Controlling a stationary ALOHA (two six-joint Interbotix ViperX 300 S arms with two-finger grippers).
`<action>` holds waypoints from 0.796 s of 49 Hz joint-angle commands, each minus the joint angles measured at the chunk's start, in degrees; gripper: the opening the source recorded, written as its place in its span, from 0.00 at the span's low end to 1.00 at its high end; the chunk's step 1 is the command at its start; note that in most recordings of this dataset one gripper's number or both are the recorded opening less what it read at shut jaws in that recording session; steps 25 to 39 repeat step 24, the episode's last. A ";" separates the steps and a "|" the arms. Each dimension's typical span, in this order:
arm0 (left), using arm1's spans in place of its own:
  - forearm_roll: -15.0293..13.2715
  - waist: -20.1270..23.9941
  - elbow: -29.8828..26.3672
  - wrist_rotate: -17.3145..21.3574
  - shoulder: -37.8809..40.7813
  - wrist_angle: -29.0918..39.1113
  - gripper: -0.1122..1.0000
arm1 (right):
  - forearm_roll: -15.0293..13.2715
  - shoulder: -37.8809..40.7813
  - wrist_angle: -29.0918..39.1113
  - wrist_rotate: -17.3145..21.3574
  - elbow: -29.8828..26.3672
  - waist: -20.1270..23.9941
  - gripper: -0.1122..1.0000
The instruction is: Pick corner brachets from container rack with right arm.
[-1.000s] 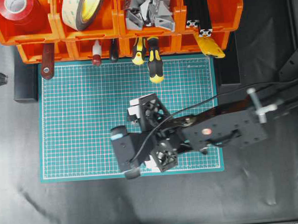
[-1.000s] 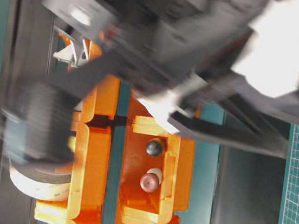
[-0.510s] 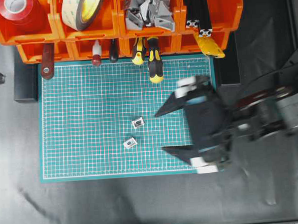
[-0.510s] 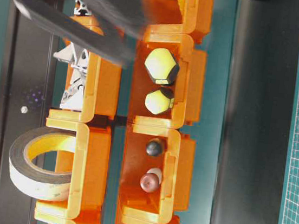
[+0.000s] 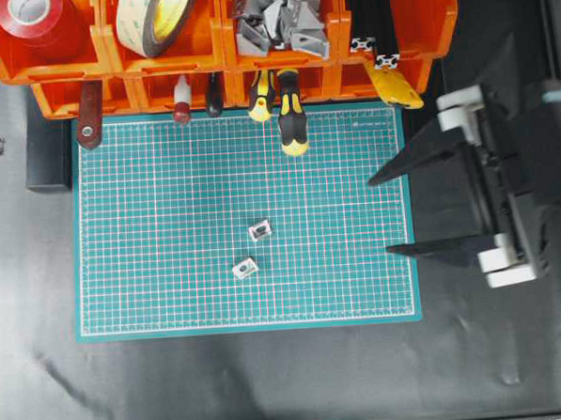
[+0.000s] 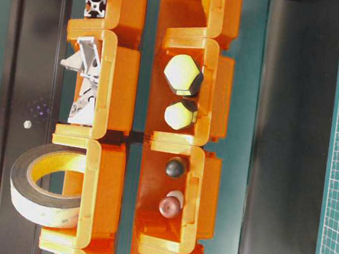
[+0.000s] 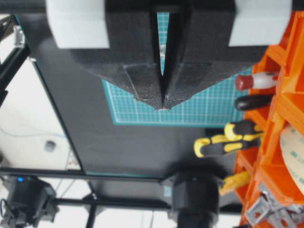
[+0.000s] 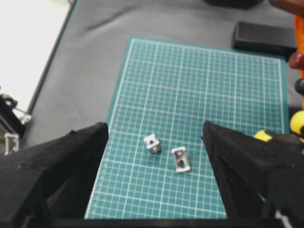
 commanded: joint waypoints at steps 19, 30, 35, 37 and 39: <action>0.09 -0.09 -1.85 -0.18 0.26 -0.62 0.10 | 0.09 -2.11 1.14 1.49 1.67 -0.35 0.80; 0.18 -0.09 -1.67 -0.18 0.26 -0.62 0.10 | 0.09 -2.81 1.14 2.46 2.37 -0.35 0.80; 0.18 -0.09 -1.67 -0.18 0.26 -0.62 0.10 | 0.09 -2.81 1.14 2.46 2.37 -0.35 0.80; 0.18 -0.09 -1.67 -0.18 0.26 -0.62 0.10 | 0.09 -2.81 1.14 2.46 2.37 -0.35 0.80; 0.18 -0.09 -1.67 -0.18 0.26 -0.62 0.10 | 0.09 -2.81 1.14 2.46 2.37 -0.35 0.80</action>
